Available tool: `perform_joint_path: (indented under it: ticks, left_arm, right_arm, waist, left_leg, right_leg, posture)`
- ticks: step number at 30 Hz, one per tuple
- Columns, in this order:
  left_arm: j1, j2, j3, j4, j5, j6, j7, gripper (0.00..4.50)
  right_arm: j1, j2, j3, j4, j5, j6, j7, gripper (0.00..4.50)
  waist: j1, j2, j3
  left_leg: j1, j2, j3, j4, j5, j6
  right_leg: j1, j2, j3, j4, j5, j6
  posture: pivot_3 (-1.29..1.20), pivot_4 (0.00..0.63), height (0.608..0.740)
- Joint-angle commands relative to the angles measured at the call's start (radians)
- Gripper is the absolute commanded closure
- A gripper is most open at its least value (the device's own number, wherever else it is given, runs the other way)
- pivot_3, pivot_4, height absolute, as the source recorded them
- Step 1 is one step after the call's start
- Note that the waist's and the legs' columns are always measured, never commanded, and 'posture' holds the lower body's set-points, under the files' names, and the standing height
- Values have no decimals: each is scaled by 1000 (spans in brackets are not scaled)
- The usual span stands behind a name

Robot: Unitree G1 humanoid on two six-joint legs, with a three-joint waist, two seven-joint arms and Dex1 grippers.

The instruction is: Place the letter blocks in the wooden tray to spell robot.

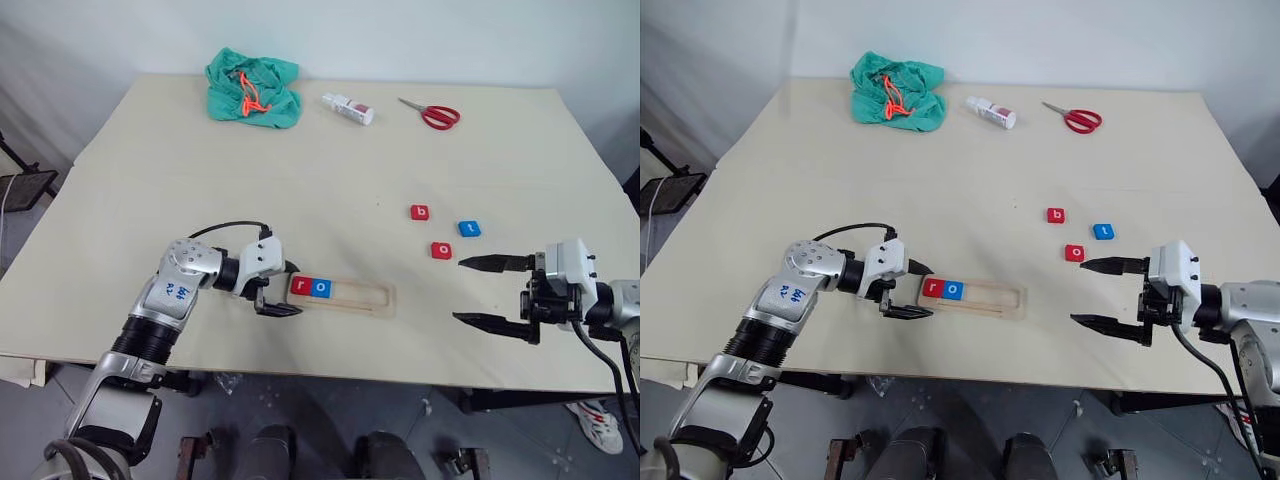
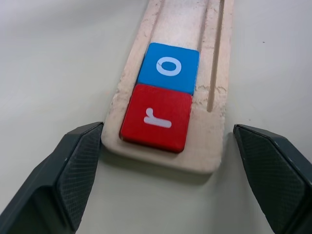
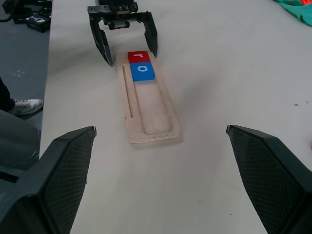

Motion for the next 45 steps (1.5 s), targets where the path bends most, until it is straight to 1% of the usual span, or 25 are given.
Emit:
perform_joint_path:
  ticks: [1, 2, 4, 6, 11, 14, 16, 19, 23, 28, 39, 40, 43, 45]
  left_arm:
    - [-15, 19, 74, -29, -114, -31, -65, 20]
    - [-18, 17, 103, -32, -167, -40, -98, 20]
    - [-35, 0, 160, -13, -271, -87, -178, 20]
    - [-47, -18, 176, 13, -308, -119, -206, 20]
    - [-43, -80, 162, 101, -299, -242, -225, 20]
    - [-53, -125, 150, 210, -261, -357, -216, 20]
    - [-60, -145, 146, 264, -253, -415, -223, 20]
    - [-85, -179, 155, 326, -251, -461, -198, 20]
    - [-102, -191, 145, 378, -232, -502, -199, 20]
    - [-113, -199, 140, 404, -227, -527, -203, 20]
    - [-119, -213, 144, 405, -233, -542, -208, 20]
    - [-119, -214, 146, 405, -233, -547, -205, 20]
    - [-116, -218, 150, 398, -237, -555, -196, 20]
    - [-114, -220, 154, 392, -241, -559, -190, 20]
  right_arm:
    - [-9, -9, -33, -4, 4, -11, -10, 0]
    - [-7, -11, -38, -2, -4, -7, -24, 0]
    - [11, -13, -47, -1, -44, 17, -97, 0]
    - [32, 3, -61, 3, -87, 20, -187, 0]
    - [86, 100, -122, -87, -157, 77, -474, 0]
    - [122, 183, -149, -179, -148, 181, -637, 0]
    - [146, 222, -156, -245, -130, 245, -701, 0]
    - [200, 248, -158, -340, -101, 331, -750, 0]
    - [236, 264, -162, -400, -75, 391, -787, 0]
    - [245, 253, -173, -418, -55, 436, -798, 0]
    - [219, 239, -184, -405, -52, 443, -798, 0]
    - [194, 237, -174, -406, -46, 460, -807, 0]
    - [42, 249, -114, -377, -38, 556, -878, 0]
    - [-66, 253, -50, -323, -82, 603, -925, 0]
  waist:
    - [0, 0, 0]
    - [1, 0, 0]
    - [2, 0, 0]
    - [6, 0, 0]
    - [13, 0, 0]
    - [12, 0, 0]
    - [10, 0, 0]
    - [10, 0, 0]
    - [9, 0, 0]
    - [9, 0, 0]
    - [9, 0, 0]
    - [9, 0, 0]
    - [-4, 0, 0]
    - [-13, 0, 0]
  left_leg:
    - [0, 0, 0, 0, 0, 0]
    - [0, 0, 0, 0, 0, 0]
    - [0, 0, 0, 0, 0, 0]
    - [-1, 0, 0, 0, 0, 0]
    - [-1, -1, 0, 0, 0, 0]
    - [-1, -1, 0, 0, 0, 0]
    - [-1, -1, 0, 0, 0, 0]
    - [-1, 0, 1, 0, 0, 0]
    - [-1, -1, 1, 0, 0, 0]
    - [0, -1, 1, -1, 0, 1]
    - [0, -1, 1, -1, 0, 1]
    - [0, -1, 1, -1, 0, 1]
    - [0, -1, 2, -1, 0, 1]
    - [2, 0, 2, 0, 0, 1]
  right_leg:
    - [0, 0, 0, 0, 0, 0]
    - [0, 0, 0, 0, 0, 0]
    - [0, 0, 0, 0, 0, 0]
    - [0, 0, 0, 0, 0, 0]
    - [0, -1, -1, -1, 0, 0]
    - [-1, 0, -1, 0, 0, 0]
    - [-1, 0, -1, 0, 0, 0]
    - [-1, 0, -1, 1, 0, 0]
    - [-1, 0, 0, 1, 0, 0]
    - [-1, 0, 0, 1, 0, 0]
    - [-1, 0, 1, 1, 0, 0]
    - [-1, 0, 1, 1, 0, 0]
    - [-1, 0, 1, 1, 0, 0]
    - [-1, 0, 1, 2, 0, 0]
  posture:
    - [0, 150, 740]
    - [0, 150, 740]
    - [0, 150, 740]
    - [0, 150, 740]
    - [0, 150, 740]
    - [0, 150, 740]
    - [0, 150, 740]
    - [0, 150, 740]
    - [0, 150, 740]
    - [0, 150, 740]
    - [0, 150, 740]
    - [0, 150, 740]
    - [0, 150, 740]
    - [0, 150, 740]
